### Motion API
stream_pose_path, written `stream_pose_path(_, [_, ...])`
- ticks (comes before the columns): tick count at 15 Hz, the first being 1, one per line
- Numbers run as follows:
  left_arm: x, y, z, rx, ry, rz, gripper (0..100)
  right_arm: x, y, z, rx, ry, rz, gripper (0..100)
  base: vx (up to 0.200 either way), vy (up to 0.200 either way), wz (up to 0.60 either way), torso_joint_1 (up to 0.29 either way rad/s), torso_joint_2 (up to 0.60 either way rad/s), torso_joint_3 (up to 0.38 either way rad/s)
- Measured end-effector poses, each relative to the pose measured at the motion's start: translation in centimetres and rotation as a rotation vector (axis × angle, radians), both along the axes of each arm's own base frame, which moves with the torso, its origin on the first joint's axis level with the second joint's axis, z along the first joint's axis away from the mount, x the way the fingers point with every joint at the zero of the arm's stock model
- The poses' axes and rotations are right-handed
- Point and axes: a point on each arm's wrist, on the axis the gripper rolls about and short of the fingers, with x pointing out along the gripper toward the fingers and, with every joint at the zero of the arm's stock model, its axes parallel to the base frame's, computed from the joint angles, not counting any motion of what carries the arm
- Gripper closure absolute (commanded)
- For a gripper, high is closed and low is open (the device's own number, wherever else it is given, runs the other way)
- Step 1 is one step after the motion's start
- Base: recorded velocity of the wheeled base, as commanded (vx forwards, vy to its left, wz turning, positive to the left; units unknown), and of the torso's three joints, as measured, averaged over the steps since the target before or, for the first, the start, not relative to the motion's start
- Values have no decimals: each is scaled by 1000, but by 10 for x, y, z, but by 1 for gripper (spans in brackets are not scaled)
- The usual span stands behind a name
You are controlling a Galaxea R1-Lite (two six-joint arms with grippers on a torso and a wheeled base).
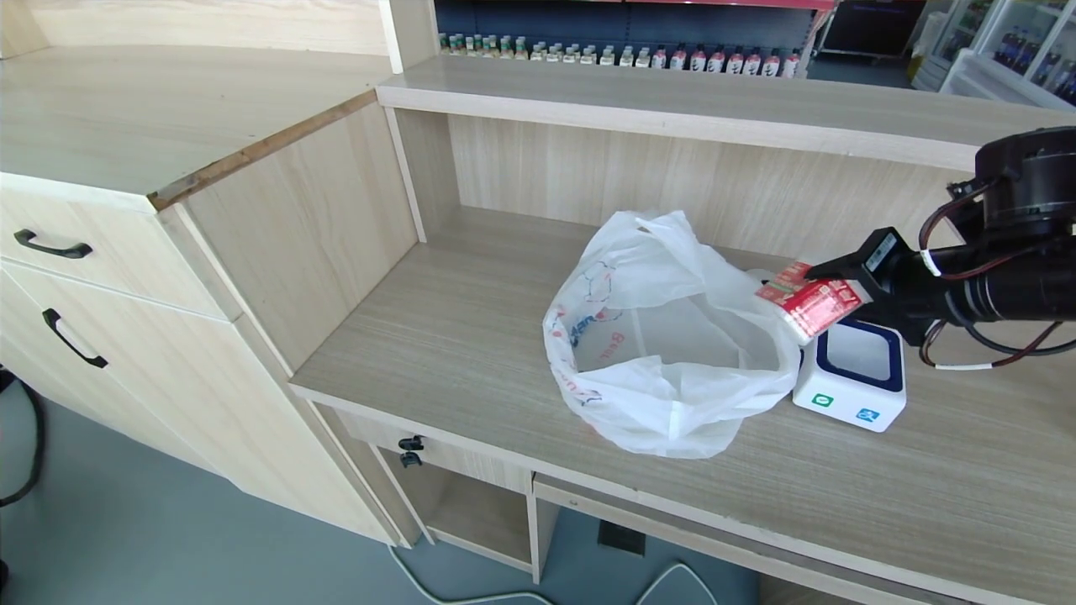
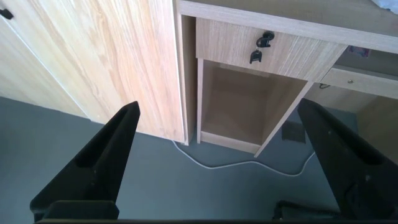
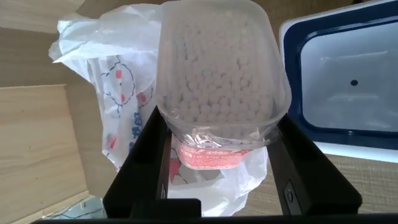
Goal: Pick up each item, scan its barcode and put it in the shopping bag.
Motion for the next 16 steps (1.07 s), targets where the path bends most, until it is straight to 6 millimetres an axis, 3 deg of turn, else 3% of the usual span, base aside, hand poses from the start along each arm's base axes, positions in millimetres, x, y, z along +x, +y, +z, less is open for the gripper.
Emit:
stream_pose_path(7, [0,0,0,0,0,0,0,-32,4,30,9,-93,-3,100,0,0,0,0,0,0])
stream_pose_path(16, [0,0,0,0,0,0,0,-34,-1,17,-44,0,-104,100,0,0,0,0,0,0])
